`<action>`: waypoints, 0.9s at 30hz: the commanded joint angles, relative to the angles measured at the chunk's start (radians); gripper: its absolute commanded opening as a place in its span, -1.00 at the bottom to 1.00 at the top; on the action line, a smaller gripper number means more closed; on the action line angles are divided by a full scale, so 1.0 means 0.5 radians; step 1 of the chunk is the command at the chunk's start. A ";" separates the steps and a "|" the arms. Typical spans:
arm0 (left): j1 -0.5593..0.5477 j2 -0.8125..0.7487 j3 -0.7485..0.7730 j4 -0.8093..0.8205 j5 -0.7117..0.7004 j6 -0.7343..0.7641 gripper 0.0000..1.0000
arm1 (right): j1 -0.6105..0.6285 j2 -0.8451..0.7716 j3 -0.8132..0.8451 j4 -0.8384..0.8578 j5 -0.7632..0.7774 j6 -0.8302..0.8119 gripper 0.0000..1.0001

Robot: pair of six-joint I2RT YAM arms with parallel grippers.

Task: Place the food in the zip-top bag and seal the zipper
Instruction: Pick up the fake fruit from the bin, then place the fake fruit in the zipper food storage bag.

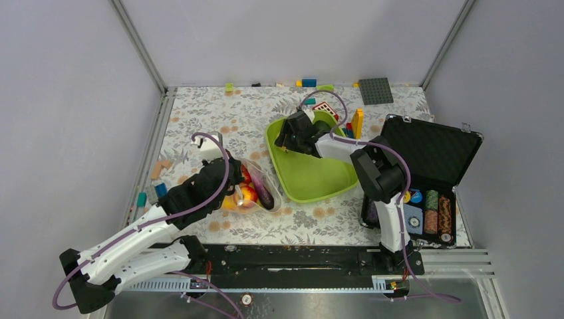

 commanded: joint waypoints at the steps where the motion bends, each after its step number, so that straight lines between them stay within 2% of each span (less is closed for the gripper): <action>1: 0.002 -0.032 0.014 0.112 -0.014 -0.004 -1.00 | 0.003 -0.229 -0.140 0.090 0.037 -0.028 -0.08; 6: 0.002 -0.044 0.004 0.117 -0.017 -0.003 -1.00 | 0.001 -0.522 -0.408 0.189 0.041 -0.099 -0.35; 12: 0.003 -0.030 0.001 0.134 0.003 -0.001 -1.00 | 0.005 -0.940 -0.790 0.376 0.020 -0.186 -0.41; 16: 0.002 -0.013 0.005 0.142 0.024 0.002 -1.00 | 0.008 -1.140 -0.987 0.566 -0.169 -0.185 -0.46; 22: 0.002 0.009 0.011 0.146 0.017 0.010 -1.00 | 0.072 -1.332 -1.132 0.849 -0.568 -0.293 -0.46; 27: 0.001 0.005 0.005 0.145 -0.007 0.010 -1.00 | 0.253 -1.542 -1.164 0.847 -0.653 -0.583 -0.44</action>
